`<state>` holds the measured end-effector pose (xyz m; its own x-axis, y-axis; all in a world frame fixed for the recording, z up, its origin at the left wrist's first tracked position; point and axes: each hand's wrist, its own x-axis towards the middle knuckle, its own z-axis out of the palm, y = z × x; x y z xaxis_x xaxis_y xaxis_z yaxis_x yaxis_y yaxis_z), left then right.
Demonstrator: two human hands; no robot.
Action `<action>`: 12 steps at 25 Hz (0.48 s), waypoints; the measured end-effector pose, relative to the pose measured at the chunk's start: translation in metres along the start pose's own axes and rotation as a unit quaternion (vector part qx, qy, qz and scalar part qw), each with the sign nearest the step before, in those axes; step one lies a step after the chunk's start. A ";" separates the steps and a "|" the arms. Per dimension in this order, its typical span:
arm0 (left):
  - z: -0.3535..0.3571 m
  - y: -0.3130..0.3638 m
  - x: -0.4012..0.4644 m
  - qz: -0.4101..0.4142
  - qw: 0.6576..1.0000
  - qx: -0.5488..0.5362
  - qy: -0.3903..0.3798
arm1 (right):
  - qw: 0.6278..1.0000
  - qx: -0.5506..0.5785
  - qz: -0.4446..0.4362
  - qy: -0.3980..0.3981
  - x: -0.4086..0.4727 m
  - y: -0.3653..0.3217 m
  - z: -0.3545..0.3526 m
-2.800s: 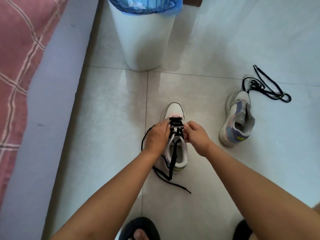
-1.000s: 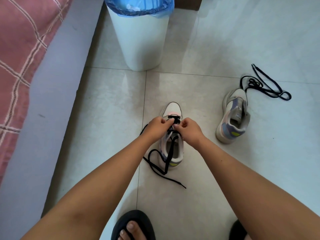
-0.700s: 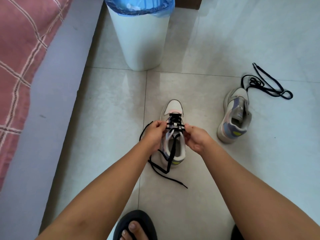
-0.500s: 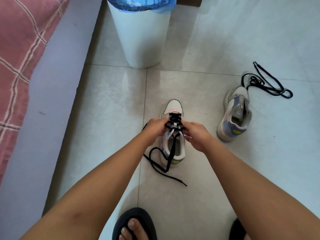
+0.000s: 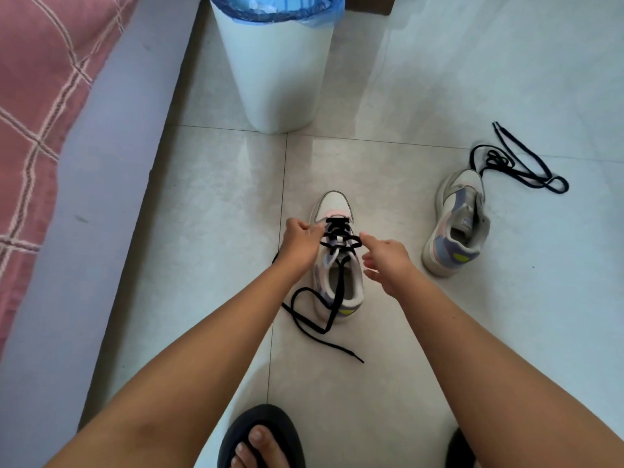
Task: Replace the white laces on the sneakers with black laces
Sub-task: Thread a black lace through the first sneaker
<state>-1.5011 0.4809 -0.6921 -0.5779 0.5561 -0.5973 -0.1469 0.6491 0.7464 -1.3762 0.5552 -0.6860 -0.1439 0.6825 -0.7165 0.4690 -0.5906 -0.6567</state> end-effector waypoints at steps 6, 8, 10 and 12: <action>0.005 0.016 -0.011 0.149 0.889 0.421 -0.099 | 0.901 -0.411 -0.126 -0.058 -0.015 -0.014 0.009; 0.011 0.025 -0.003 0.160 0.824 0.528 -0.130 | 0.874 -0.458 -0.149 -0.070 -0.014 -0.019 0.011; 0.011 0.030 0.000 0.158 0.779 0.586 -0.158 | 0.864 -0.469 -0.161 -0.085 -0.012 -0.023 0.010; 0.010 0.028 -0.001 0.166 0.763 0.594 -0.193 | 0.845 -0.501 -0.163 -0.093 -0.011 -0.025 0.010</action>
<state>-1.4971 0.5038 -0.6735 -0.1115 0.7541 -0.6472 0.9204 0.3240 0.2189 -1.3950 0.5579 -0.6637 -0.4985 0.6040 -0.6218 0.8668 0.3409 -0.3639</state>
